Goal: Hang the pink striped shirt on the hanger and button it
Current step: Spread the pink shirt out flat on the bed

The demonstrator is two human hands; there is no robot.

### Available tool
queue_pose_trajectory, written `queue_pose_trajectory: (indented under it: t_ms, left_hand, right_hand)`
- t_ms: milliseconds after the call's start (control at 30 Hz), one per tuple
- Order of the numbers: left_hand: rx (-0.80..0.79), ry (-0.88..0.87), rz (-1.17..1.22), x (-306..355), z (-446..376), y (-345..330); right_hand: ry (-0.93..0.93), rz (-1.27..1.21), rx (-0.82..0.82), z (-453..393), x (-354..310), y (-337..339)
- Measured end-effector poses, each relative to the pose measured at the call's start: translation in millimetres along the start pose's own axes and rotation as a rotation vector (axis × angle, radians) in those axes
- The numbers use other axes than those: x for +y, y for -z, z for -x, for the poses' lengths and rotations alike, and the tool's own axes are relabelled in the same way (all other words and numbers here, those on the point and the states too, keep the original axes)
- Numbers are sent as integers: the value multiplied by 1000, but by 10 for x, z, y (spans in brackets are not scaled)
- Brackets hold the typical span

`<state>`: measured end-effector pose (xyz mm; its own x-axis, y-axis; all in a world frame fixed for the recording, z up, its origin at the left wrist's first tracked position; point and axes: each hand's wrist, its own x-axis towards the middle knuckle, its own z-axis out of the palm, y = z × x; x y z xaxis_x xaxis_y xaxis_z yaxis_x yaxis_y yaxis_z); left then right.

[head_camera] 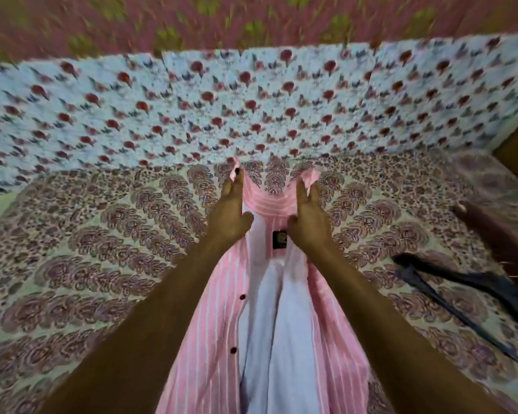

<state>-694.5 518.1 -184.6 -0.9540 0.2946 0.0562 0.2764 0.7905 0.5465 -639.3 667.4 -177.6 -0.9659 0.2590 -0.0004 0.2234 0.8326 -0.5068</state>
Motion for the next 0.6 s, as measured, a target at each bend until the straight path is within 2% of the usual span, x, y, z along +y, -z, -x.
queue_pose_trajectory:
  t_ms: [67, 133, 233, 300, 433, 533, 600]
  left_hand:
    - [-35, 0, 40, -125, -288, -314]
    - [-157, 8, 53, -336, -520, -732]
    - [-378, 49, 76, -704, -556, -1228]
    - [-405, 74, 128, -914, -364, -1406]
    - [-148, 146, 172, -1342, 117, -1485]
    - [72, 324, 87, -1535, 398, -1285]
    - [61, 439, -32, -1716, 585, -1159]
  right_hand:
    - [73, -106, -68, -287, 124, -327]
    - [107, -221, -210, -516, 281, -741]
    - [20, -354, -347, -532, 533, -1184]
    - [-8, -338, -363, -382, 702, -1382]
    - [-27, -378, -361, 23, 856, -1714]
    - [-95, -388, -333, 176, 805, -1945]
    - [-167, -350, -317, 243, 698, -2079]
